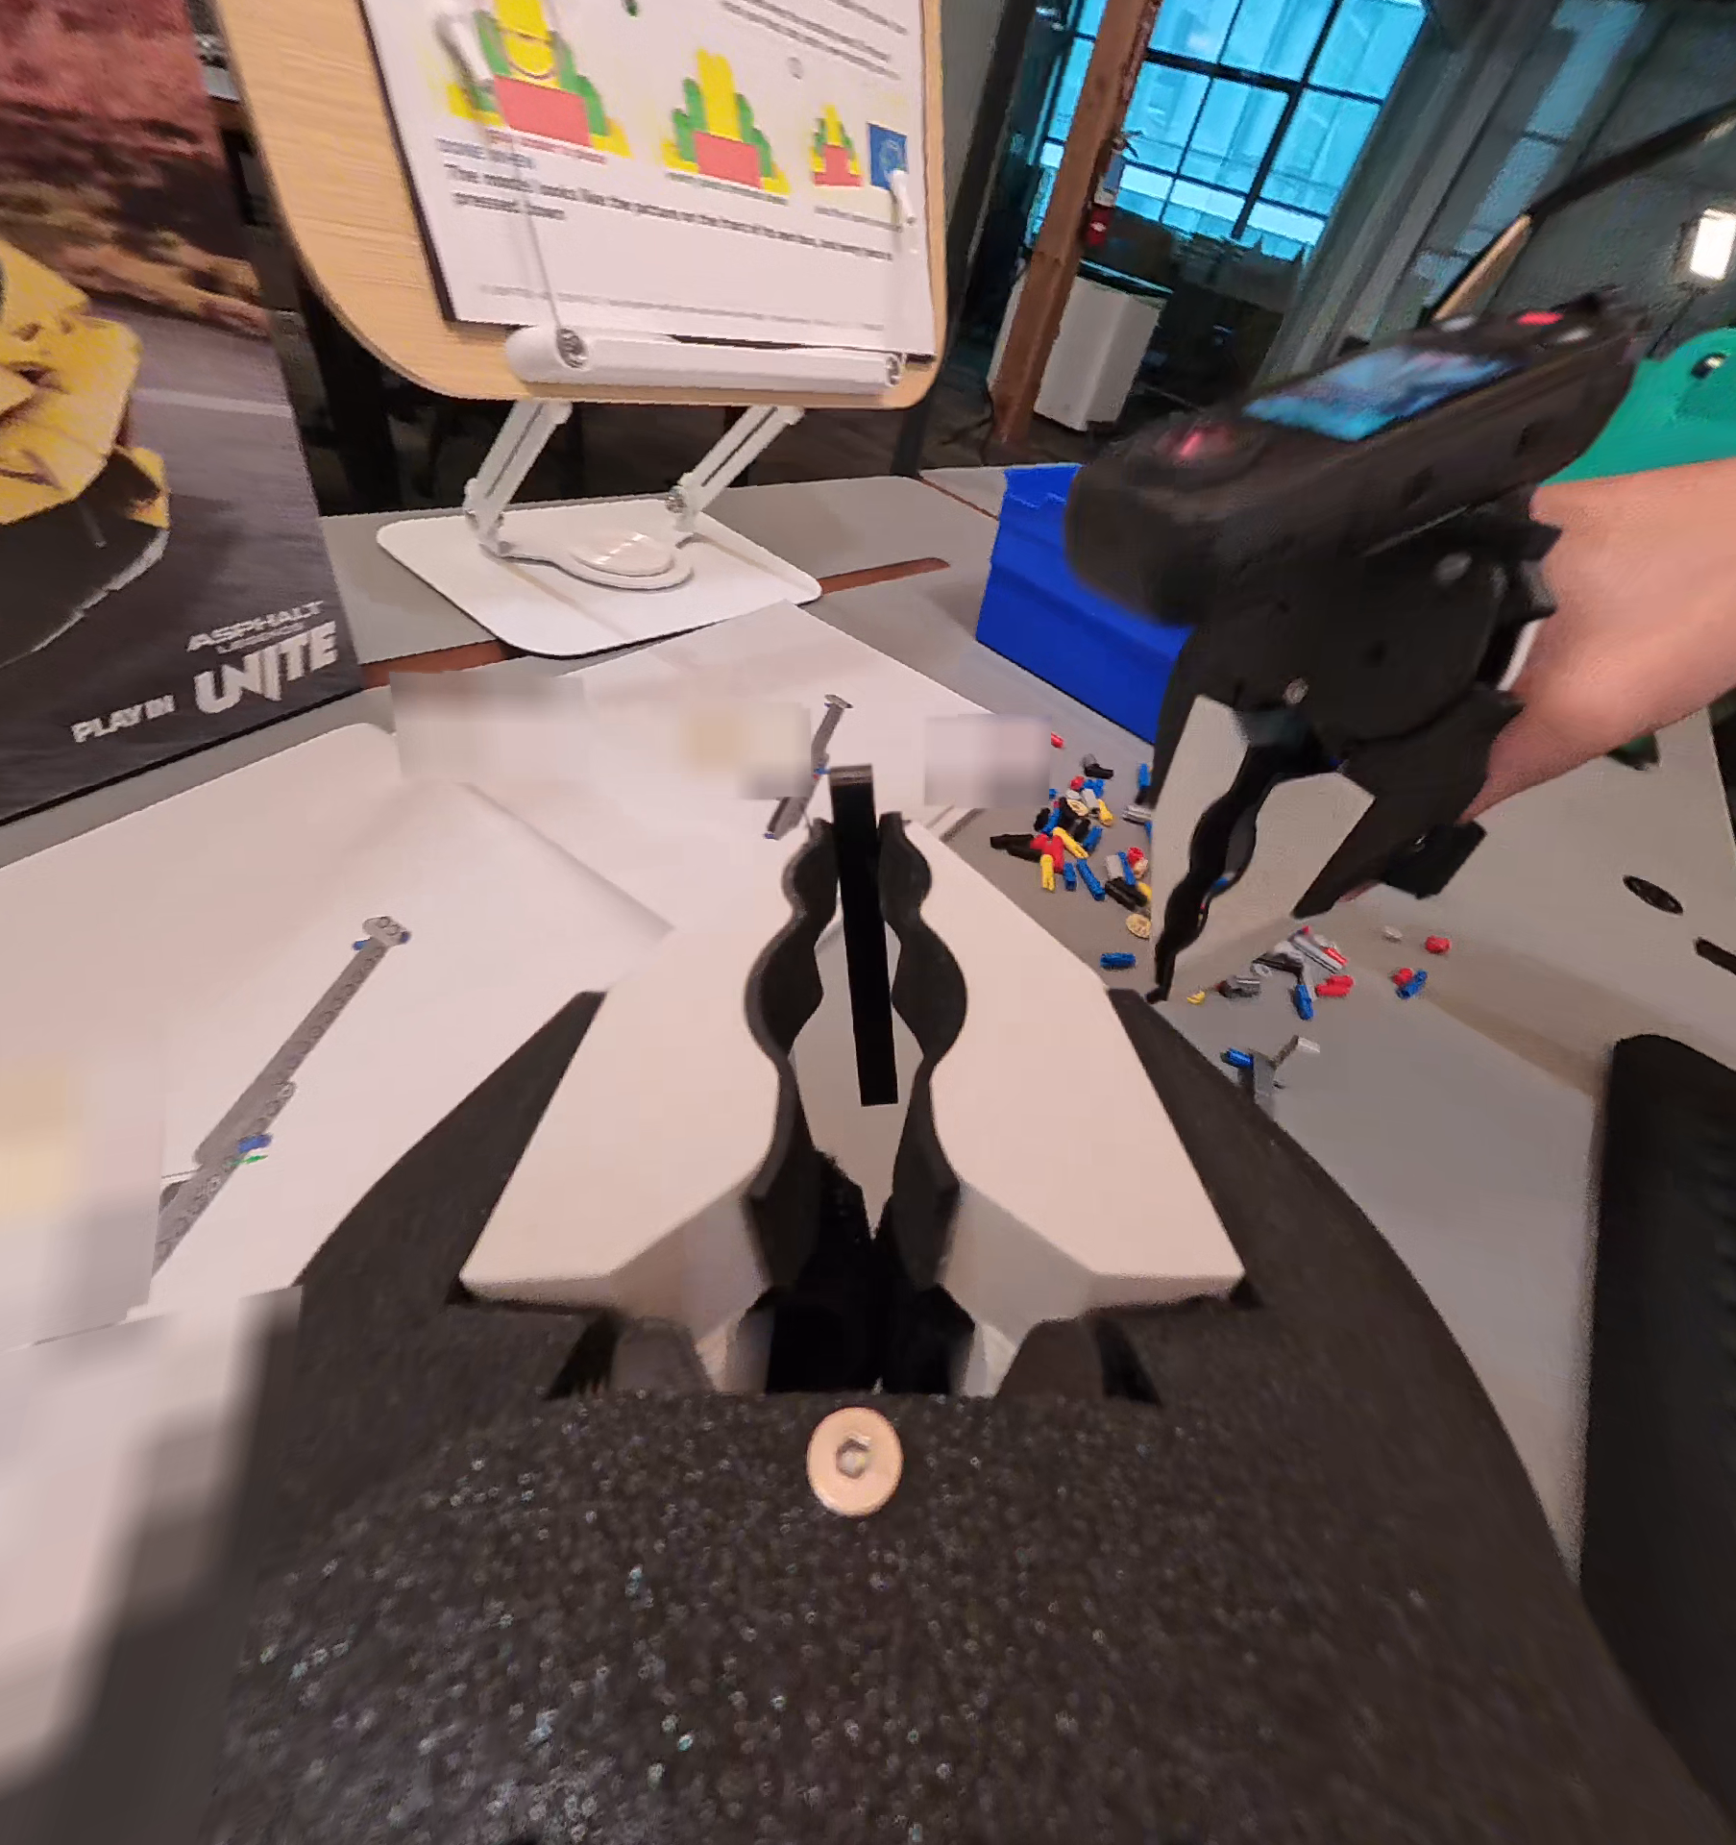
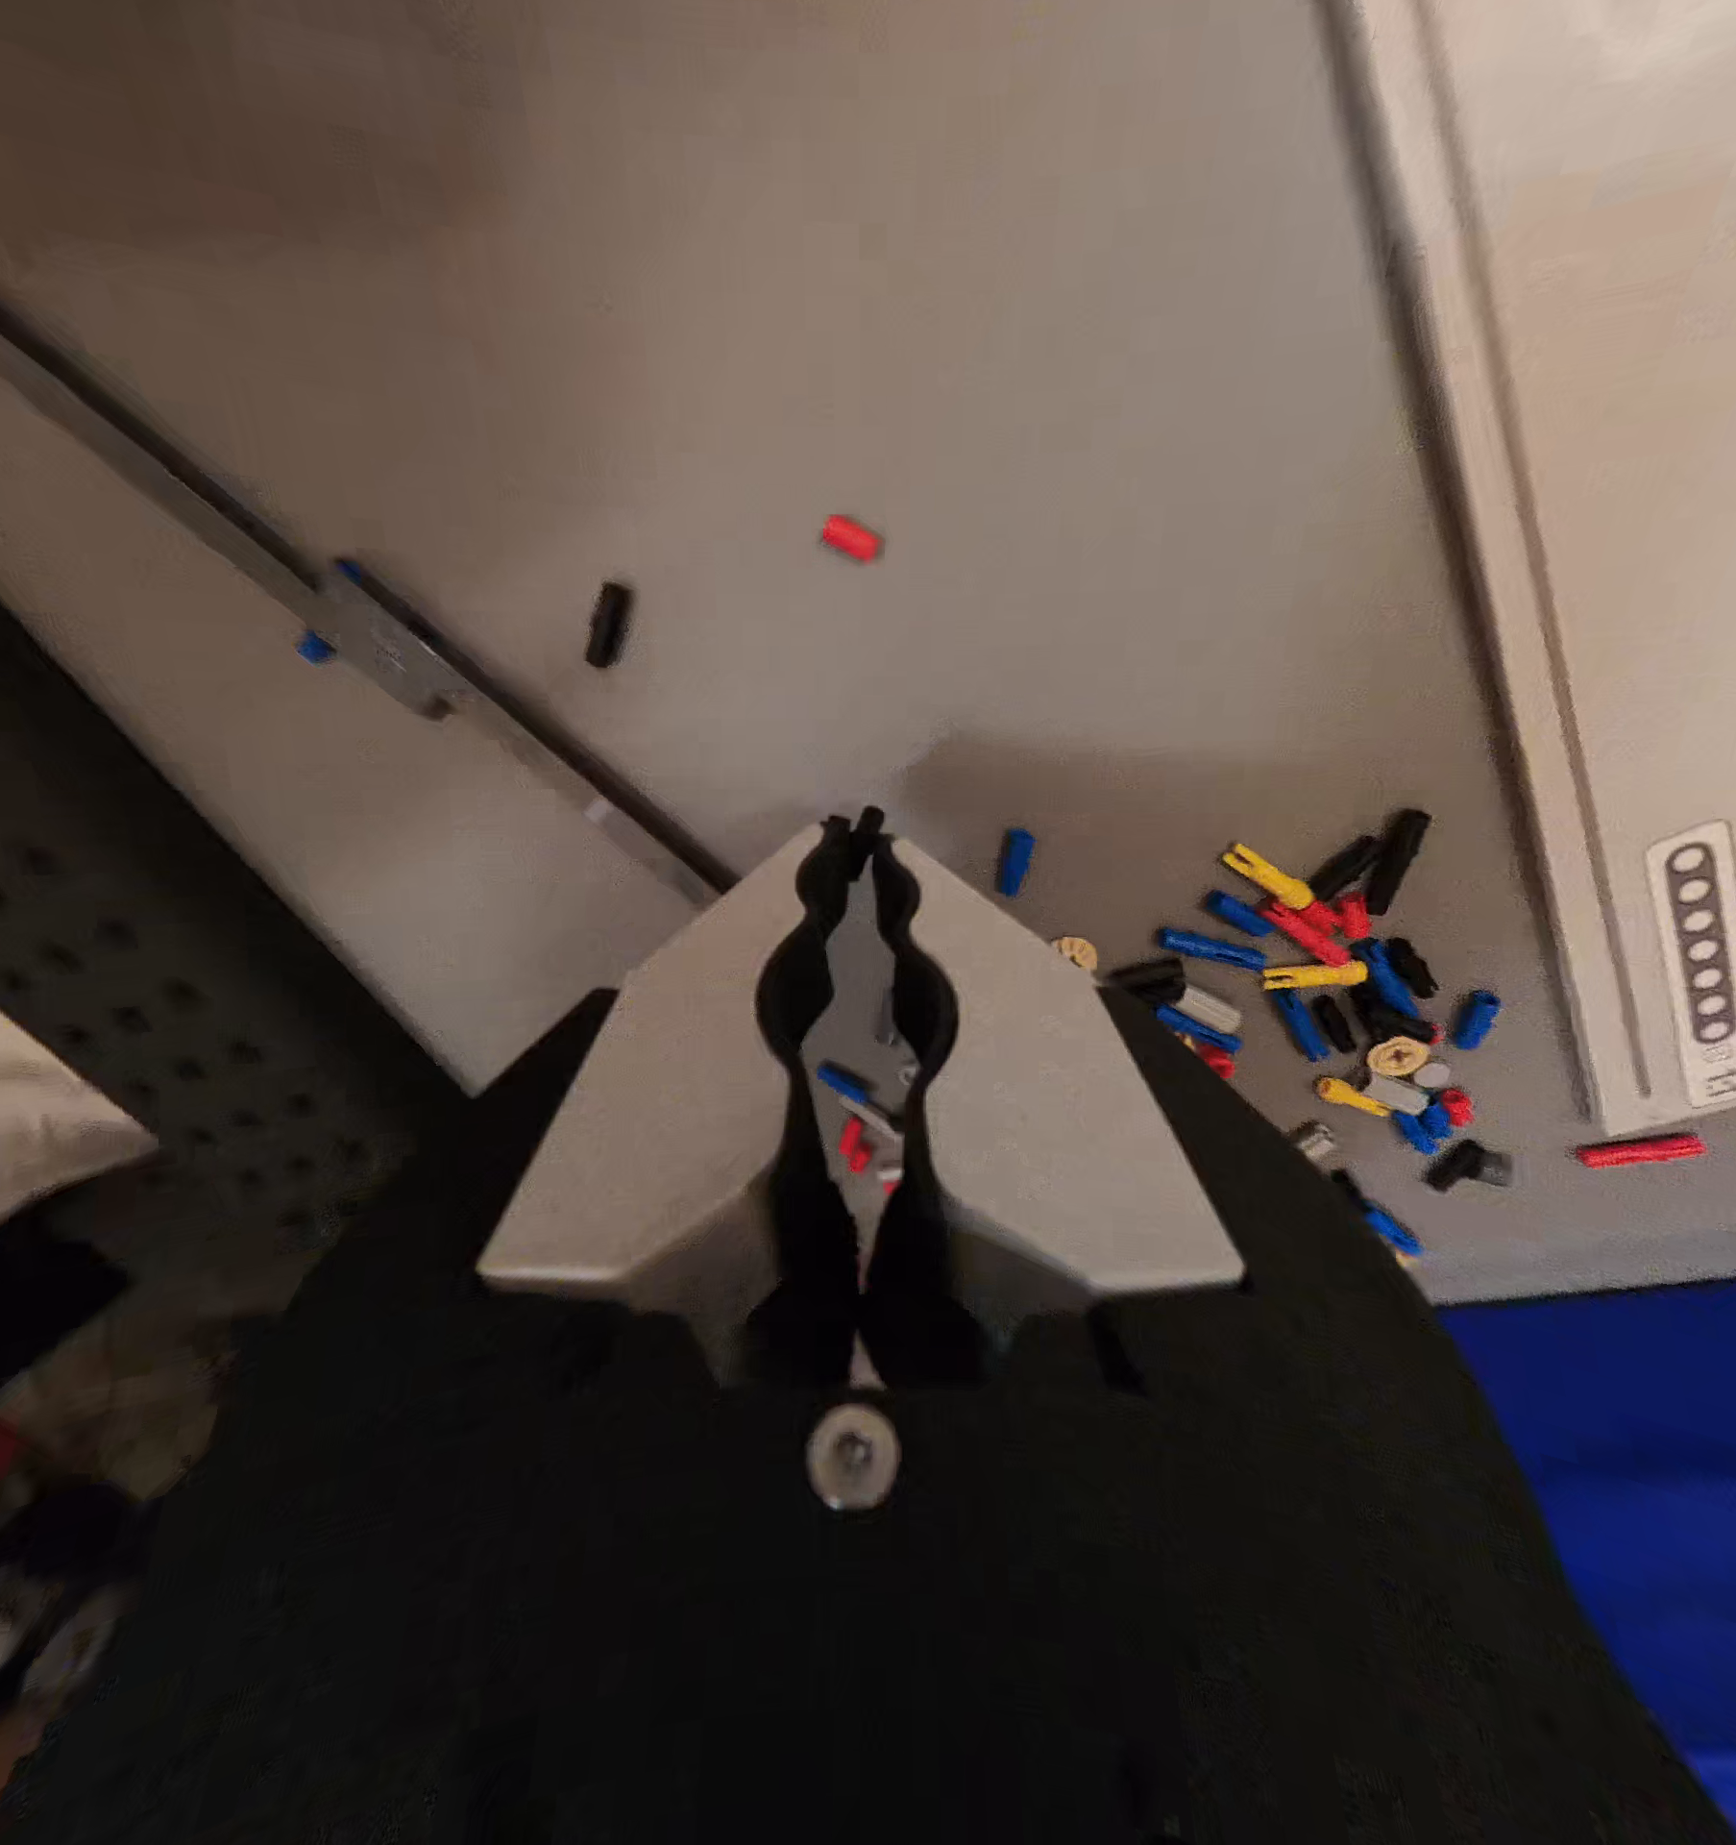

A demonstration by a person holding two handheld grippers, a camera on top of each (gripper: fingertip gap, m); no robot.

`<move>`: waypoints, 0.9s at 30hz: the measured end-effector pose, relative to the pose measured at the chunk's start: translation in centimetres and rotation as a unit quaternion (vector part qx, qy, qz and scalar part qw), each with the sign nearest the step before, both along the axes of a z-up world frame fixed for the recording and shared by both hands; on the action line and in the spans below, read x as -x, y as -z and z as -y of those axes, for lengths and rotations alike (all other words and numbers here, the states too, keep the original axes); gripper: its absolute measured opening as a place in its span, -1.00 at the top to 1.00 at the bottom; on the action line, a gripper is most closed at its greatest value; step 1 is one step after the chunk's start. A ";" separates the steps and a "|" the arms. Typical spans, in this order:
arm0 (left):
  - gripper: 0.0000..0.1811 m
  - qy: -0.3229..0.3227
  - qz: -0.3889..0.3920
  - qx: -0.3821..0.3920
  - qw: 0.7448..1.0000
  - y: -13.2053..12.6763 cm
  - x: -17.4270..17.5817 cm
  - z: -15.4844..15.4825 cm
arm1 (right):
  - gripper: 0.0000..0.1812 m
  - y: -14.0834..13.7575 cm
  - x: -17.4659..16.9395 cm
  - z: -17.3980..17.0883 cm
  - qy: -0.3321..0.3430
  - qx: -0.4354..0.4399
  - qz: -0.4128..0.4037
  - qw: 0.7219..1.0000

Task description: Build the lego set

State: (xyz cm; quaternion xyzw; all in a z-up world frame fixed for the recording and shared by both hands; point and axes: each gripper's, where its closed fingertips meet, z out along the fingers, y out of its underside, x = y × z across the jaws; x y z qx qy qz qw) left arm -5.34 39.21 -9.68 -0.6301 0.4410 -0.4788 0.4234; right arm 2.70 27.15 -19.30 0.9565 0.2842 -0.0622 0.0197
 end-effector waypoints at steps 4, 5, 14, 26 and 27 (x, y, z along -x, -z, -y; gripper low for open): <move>0.94 -0.027 0.009 -0.003 1.000 -0.4 0.6 -1.5 | 0.96 0.8 -1.2 -0.5 -0.046 0.088 0.065 0.993; 0.93 -0.033 0.012 -0.005 0.999 -0.5 0.8 -1.8 | 0.96 0.9 -1.3 -0.8 -0.049 0.098 0.068 0.992; 0.93 -0.028 0.018 -0.021 0.999 -1.1 0.8 -1.2 | 0.96 1.6 -2.5 -1.5 -0.032 0.187 0.080 0.978; 0.93 -0.011 0.012 -0.028 0.999 -0.9 0.4 -0.3 | 0.95 1.7 -2.9 -2.0 -0.047 0.197 0.094 0.975; 0.93 -0.011 0.012 -0.028 0.999 -0.9 0.4 -0.3 | 0.95 1.7 -2.9 -2.2 -0.048 0.194 0.092 0.975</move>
